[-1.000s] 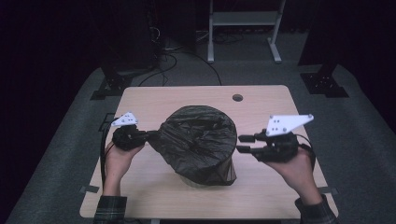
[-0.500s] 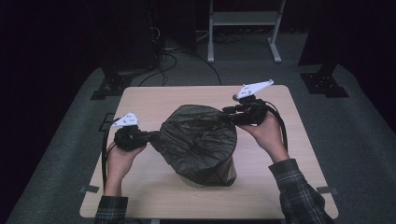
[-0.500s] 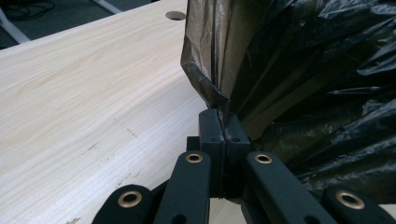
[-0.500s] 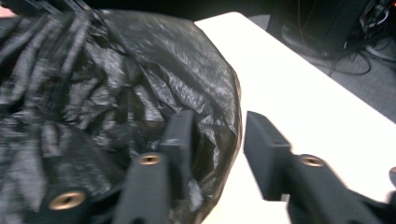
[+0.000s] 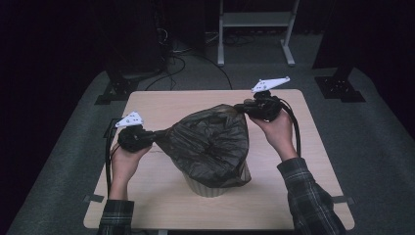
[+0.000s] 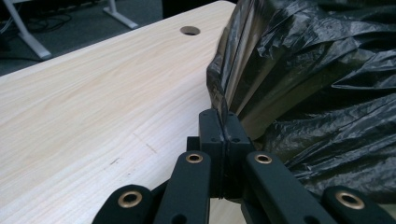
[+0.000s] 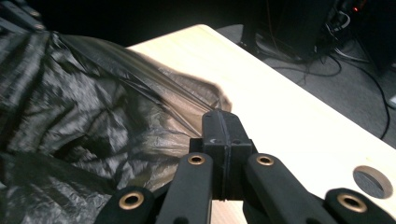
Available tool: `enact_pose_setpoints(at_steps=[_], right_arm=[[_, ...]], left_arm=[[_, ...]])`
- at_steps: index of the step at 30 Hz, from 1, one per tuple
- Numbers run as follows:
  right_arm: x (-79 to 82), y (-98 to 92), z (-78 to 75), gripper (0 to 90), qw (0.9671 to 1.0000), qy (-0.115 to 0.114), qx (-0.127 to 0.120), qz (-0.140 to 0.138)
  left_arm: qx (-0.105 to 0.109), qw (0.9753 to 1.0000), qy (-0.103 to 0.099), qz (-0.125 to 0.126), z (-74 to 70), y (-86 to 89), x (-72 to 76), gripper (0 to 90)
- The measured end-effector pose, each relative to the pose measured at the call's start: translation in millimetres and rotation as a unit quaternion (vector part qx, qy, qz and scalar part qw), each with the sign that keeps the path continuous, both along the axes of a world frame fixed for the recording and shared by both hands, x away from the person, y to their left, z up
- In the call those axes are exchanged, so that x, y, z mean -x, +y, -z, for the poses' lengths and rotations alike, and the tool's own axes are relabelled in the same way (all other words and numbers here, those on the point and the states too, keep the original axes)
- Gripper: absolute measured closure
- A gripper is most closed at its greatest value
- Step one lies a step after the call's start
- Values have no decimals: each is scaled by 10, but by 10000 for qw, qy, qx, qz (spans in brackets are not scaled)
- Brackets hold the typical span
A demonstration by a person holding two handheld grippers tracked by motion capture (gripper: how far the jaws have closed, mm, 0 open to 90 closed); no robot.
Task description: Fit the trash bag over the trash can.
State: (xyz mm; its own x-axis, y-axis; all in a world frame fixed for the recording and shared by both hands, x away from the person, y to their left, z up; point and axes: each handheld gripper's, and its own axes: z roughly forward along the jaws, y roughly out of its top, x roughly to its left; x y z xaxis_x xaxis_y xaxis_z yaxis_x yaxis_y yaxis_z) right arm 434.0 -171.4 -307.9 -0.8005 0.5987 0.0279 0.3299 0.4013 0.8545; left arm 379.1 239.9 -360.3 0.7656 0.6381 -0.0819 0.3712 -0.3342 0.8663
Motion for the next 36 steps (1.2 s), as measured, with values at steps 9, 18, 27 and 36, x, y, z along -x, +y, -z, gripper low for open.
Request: enact_pose_setpoints(at_steps=[9, 18, 27, 36], right_arm=[[-209, 10, 363, 900, 9987, 361, 297, 224], [-96, -146, 362, 787, 9988, 420, -45, 254], [496, -378, -63, 700, 9991, 68, -372, -174], [1181, -160, -184, 668, 9895, 34, -705, -1264]], left_arm=[[-366, 9987, 331, -124, 197, -34, -96, 897], [-300, 9991, 307, -54, 187, -16, -51, 897], [-126, 9996, 237, 11, 118, 23, 56, 896], [-148, 9997, 192, 58, 79, -2, 117, 896]])
